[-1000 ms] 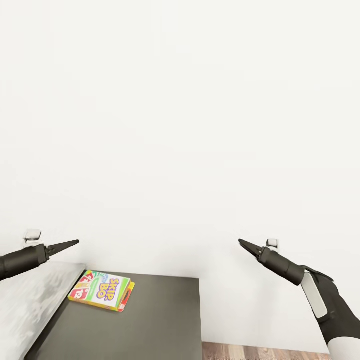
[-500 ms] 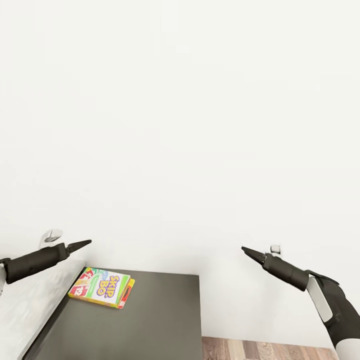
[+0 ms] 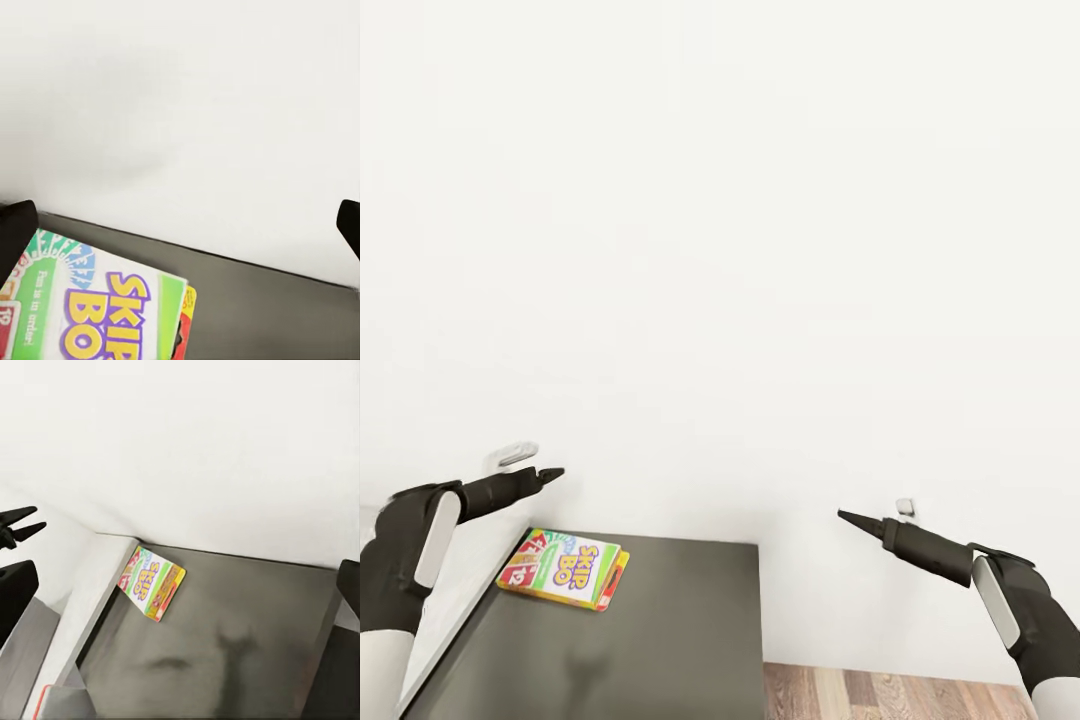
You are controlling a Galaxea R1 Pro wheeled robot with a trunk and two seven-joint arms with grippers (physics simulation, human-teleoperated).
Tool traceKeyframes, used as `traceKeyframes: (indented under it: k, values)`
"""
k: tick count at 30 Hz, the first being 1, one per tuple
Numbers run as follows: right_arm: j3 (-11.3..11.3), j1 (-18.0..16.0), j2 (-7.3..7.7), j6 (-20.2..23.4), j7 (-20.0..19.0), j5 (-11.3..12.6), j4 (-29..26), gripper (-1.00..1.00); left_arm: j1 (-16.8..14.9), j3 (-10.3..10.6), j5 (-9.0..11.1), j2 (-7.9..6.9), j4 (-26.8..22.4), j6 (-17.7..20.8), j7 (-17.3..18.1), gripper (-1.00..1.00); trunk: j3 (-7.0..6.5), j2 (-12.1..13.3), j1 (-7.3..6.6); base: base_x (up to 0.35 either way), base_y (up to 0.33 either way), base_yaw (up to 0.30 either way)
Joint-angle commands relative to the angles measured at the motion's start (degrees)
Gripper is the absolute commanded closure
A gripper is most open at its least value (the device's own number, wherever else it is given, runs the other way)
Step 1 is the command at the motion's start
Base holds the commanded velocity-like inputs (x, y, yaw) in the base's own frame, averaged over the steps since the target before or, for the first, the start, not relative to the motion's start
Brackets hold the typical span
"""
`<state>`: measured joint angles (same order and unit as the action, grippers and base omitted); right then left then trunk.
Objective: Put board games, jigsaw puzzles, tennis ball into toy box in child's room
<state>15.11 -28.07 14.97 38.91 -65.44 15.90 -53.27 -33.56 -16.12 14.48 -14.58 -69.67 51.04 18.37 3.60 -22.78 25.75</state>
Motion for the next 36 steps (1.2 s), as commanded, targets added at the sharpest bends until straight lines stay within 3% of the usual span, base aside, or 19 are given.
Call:
traceKeyframes:
  k: [1,8,11,14,16,22,25,32,36]
  values:
    - [0.0,-0.07,0.02,0.41,-0.05,0.13,0.01,-1.0,-0.74,0.24,-0.19,0.03,1.09,-0.15,-0.33,-1.0,0.23,-0.14,0.03,0.0,0.0,0.0]
    - [-0.07,-0.12,0.06,0.46,0.18,-1.14,-0.07,-1.0,-7.66,2.83,-0.36,-0.03,13.12,-3.25,-5.45,-1.0,0.89,-0.14,0.03,0.0,0.0,0.0]
    - [-0.03,-0.13,0.04,0.43,0.69,-3.93,-0.02,-1.0,-10.75,3.51,-0.96,-0.05,18.36,-5.1,-7.11,-1.0,1.17,-0.14,0.03,0.0,0.0,0.0]
    - [0.25,-0.14,-0.01,0.34,0.95,-8.13,0.05,-1.0,-14.07,4.17,-3.09,-0.08,24.08,-7.59,-8.67,-1.0,1.45,-0.14,0.03,0.0,0.0,0.001]
    - [0.43,-0.14,-0.02,0.27,1.02,-9.68,0.07,-1.0,-15.92,4.34,-4.82,-0.13,26.9,-8.55,-9.07,-1.0,1.63,-0.14,0.03,0.0,0.0,0.021]
    - [0.56,-0.14,-0.03,0.09,1.14,-11.17,0.09,-1.0,-18.47,4.49,-8.66,-0.14,31.1,-9.46,-9.33,-1.0,2.19,-0.14,0.03,0.0,0.0,0.049]
    - [0.51,-0.14,-0.03,-0.03,1.22,-11.41,0.09,-1.0,-18.86,4.56,-9.31,-0.44,31.7,-9.53,-9.04,-1.0,2.47,-0.14,0.03,0.0,0.0,0.06]
    - [0.38,-0.14,0.09,-0.36,1.27,-11.57,0.1,-1.0,-19.12,4.64,-9.66,-2.43,32.07,-9.37,-4.65,-1.0,3.13,-0.14,0.03,0.0,0.0,0.062]
    - [0.36,-0.14,0.16,-0.48,1.28,-11.62,0.1,-1.0,-19.16,5.48,-9.87,-4.86,32.12,-9.09,4.27,-1.0,3.5,-0.14,0.03,0.0,0.0,0.063]
